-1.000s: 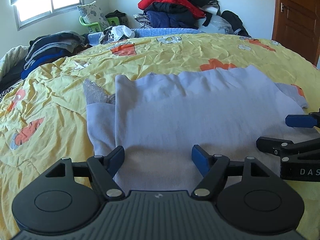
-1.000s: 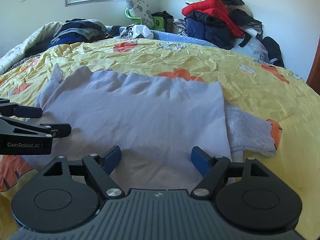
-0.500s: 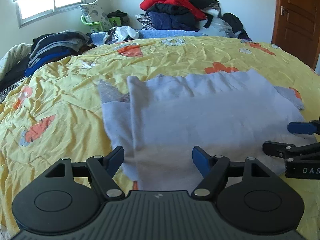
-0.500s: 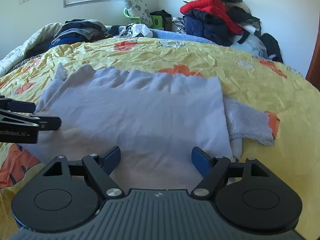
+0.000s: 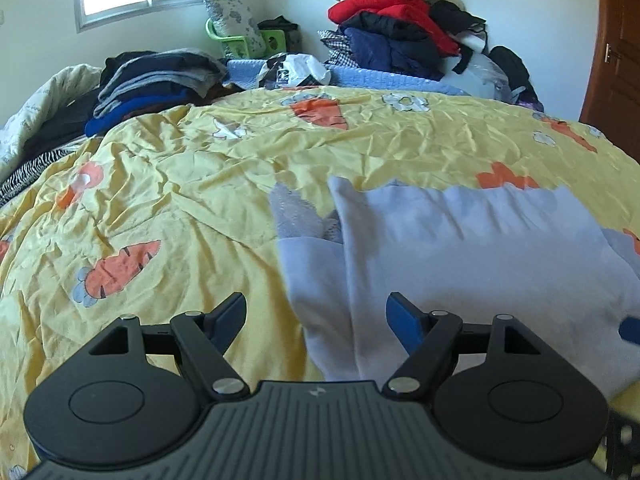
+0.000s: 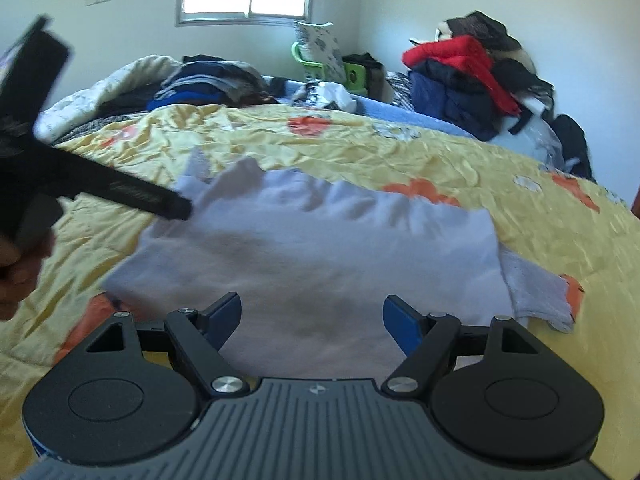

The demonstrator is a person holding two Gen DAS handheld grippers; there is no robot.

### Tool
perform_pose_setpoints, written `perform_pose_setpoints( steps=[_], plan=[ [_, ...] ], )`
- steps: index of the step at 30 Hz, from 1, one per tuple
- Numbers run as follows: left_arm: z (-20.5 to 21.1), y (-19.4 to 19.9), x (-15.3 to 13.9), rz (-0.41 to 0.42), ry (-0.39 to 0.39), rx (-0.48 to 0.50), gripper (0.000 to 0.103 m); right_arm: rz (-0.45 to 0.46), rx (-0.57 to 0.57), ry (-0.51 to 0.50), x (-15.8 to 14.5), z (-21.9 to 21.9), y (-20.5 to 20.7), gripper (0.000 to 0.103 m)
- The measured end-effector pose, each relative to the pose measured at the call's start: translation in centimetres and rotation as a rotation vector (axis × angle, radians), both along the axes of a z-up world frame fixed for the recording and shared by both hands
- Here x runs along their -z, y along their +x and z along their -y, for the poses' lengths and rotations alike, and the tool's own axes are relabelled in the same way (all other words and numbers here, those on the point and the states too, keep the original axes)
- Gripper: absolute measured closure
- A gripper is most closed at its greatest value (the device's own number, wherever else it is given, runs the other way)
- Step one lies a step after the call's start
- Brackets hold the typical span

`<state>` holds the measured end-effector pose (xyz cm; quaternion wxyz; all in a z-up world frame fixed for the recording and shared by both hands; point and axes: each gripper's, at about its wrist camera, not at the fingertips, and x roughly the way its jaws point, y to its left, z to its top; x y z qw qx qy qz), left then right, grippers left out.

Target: Fold small clothes

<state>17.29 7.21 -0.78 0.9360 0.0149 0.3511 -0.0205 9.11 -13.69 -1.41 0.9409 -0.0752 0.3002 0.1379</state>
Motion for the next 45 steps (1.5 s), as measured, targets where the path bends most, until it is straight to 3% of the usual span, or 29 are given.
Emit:
perform_pose_setpoints(
  steps=[13, 24, 26, 30, 36, 39, 44, 45],
  plan=[
    [-1.6, 2.6, 0.8, -0.059, -0.071, -0.011, 0.026, 0.057, -0.133, -0.138, 0.6, -5.2, -3.1, 0.022],
    [-5.0, 6.8, 1.8, -0.213, -0.391, 0.092, 0.024, 0.098, -0.190, -0.343, 3.0, -9.8, -3.7, 0.025],
    [-5.3, 7.4, 2.0, -0.225, -0.436, 0.107, 0.019, 0.125, -0.185, -0.377, 3.4, -10.5, -3.7, 0.025],
    [-5.2, 8.6, 2.3, -0.241, -0.504, 0.158, 0.019, 0.178, -0.174, -0.452, 3.9, -12.0, -3.4, 0.025],
    [-4.6, 10.0, 2.5, -0.223, -0.521, 0.204, 0.019, 0.235, -0.165, -0.521, 4.5, -13.8, -2.5, 0.027],
    [-4.7, 10.6, 2.8, -0.202, -0.551, 0.193, 0.019, 0.268, -0.170, -0.562, 5.0, -15.0, -2.0, 0.034],
    [-4.3, 11.5, 2.9, -0.165, -0.549, 0.188, 0.019, 0.262, -0.208, -0.589, 5.6, -16.4, -1.5, 0.073],
    [-4.0, 11.5, 2.9, -0.161, -0.534, 0.186, 0.019, 0.263, -0.215, -0.600, 5.8, -16.6, -1.5, 0.074]
  ],
)
